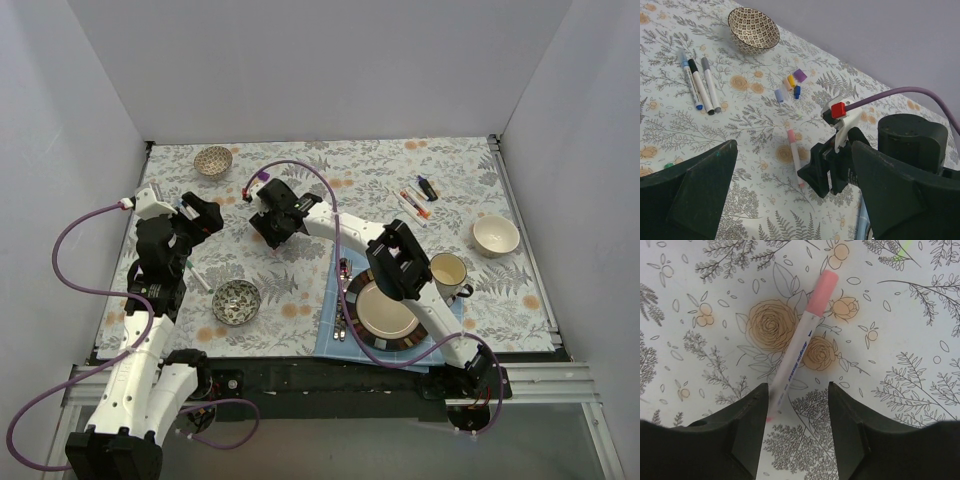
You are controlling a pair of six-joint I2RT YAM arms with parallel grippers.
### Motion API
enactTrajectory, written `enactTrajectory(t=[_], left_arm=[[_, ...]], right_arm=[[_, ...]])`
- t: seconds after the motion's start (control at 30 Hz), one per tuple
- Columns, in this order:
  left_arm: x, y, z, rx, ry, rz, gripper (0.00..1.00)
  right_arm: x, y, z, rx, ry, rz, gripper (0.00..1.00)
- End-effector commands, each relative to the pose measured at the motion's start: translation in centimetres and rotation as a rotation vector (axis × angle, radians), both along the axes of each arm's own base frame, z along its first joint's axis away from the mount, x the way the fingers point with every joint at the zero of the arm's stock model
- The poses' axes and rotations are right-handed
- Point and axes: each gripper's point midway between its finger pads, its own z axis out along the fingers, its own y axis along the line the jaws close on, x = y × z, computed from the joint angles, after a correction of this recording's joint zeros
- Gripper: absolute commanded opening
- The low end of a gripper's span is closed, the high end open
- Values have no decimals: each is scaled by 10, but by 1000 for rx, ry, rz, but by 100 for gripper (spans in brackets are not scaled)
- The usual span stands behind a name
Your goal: Open the pen caps
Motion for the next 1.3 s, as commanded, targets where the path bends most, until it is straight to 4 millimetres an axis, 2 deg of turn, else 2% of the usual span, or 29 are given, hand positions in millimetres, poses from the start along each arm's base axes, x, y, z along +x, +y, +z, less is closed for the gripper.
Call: enactTrajectory(t=[0.0, 0.13, 0.3, 0.43, 0.57, 0.63, 0.73, 0.8, 0.83, 0.9, 0.93, 0.97, 1.03, 1.07, 1.1, 1.13, 1.17, 1.2, 1.27], left_arm=[[-3, 2, 2, 2, -14, 9, 98], [-2, 1, 2, 3, -12, 7, 98], [-2, 0, 1, 4, -9, 1, 98], [-2, -1, 1, 3, -9, -6, 98], [-1, -3, -1, 3, -4, -16, 98], [-1, -4, -1, 3, -4, -24, 98], [0, -11, -3, -7, -2, -62, 98], [0, -21, -7, -22, 6, -114, 98], [0, -29, -5, -48, -2, -156, 98], [-1, -47, -17, -105, 28, -239, 98], [1, -55, -15, -168, 18, -260, 98], [-1, -62, -28, -211, 48, -292, 98], [-1, -83, -33, -315, 39, -387, 98], [-5, -91, -53, -430, 86, -393, 98], [-7, -97, -61, -488, 97, -410, 98], [-4, -107, -54, -531, 42, -475, 97], [-3, -111, -57, -617, 54, -478, 97], [-3, -113, -66, -643, 63, -485, 95], [10, -118, -75, -667, 89, -500, 95]], right_arm=[[16, 8, 5, 15, -53, -34, 57], [14, 7, -3, -2, -41, -26, 54], [20, -12, -15, -92, -85, -24, 48], [26, -41, -31, -216, -95, -8, 31], [30, -71, -46, -334, -101, 2, 20], [26, -84, -54, -370, -79, 16, 7], [25, -104, -59, -403, -48, 41, 1], [29, -112, -54, -374, -21, 53, 1], [24, -109, -53, -325, 24, 81, 1], [28, -118, -40, -259, 65, 86, 1], [22, -112, -34, -190, 111, 124, 1], [24, -117, -20, -144, 124, 134, 1], [19, -111, -4, -35, 170, 168, 1], [21, -115, 10, 11, 175, 168, 1], [16, -115, 14, 42, 198, 184, 1], [11, -109, 21, 108, 229, 202, 1], [11, -110, 33, 150, 234, 207, 1], [5, -111, 33, 177, 264, 216, 1], [-3, -107, 48, 274, 315, 242, 1]])
